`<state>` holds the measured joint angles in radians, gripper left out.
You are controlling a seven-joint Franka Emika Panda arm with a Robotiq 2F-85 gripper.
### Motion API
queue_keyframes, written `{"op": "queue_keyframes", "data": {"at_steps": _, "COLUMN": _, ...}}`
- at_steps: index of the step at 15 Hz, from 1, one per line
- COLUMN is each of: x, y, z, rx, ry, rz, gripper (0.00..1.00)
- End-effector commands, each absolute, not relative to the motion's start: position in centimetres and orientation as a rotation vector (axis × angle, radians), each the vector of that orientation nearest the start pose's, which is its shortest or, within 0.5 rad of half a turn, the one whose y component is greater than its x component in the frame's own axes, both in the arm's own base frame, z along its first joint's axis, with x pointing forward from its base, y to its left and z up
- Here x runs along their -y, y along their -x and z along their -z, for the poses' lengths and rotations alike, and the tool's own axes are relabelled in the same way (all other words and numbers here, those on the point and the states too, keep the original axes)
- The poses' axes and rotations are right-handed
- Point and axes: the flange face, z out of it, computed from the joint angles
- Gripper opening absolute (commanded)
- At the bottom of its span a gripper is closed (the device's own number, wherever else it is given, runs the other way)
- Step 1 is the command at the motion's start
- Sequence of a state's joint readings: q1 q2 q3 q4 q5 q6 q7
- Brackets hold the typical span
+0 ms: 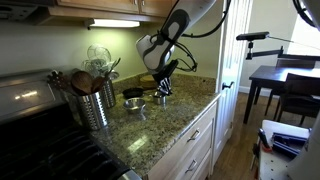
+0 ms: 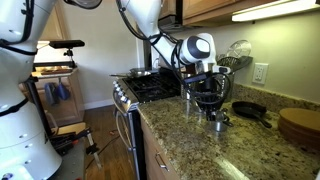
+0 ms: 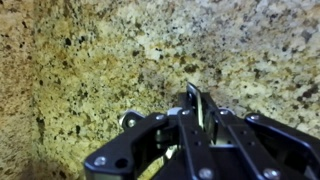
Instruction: Pick up the two smaller pots from the small pot and place them on the table.
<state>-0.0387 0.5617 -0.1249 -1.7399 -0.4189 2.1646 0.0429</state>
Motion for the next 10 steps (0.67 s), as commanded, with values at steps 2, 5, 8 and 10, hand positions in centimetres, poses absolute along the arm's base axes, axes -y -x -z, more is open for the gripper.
{"op": "queue_keyframes", "data": {"at_steps": 2, "x": 11.0, "y": -63.7, "z": -28.9, "rx": 0.063, "ry": 3.581, "rz": -0.216, "gripper": 0.11}}
{"op": "queue_keyframes", "data": {"at_steps": 5, "x": 10.3, "y": -63.7, "z": -30.1, "rx": 0.081, "ry": 3.601, "rz": -0.189, "gripper": 0.09}}
{"op": "queue_keyframes", "data": {"at_steps": 8, "x": 9.6, "y": -63.7, "z": -30.7, "rx": 0.087, "ry": 3.612, "rz": -0.171, "gripper": 0.09}}
{"op": "queue_keyframes", "data": {"at_steps": 10, "x": 8.9, "y": -63.6, "z": -31.0, "rx": 0.091, "ry": 3.627, "rz": -0.164, "gripper": 0.09}}
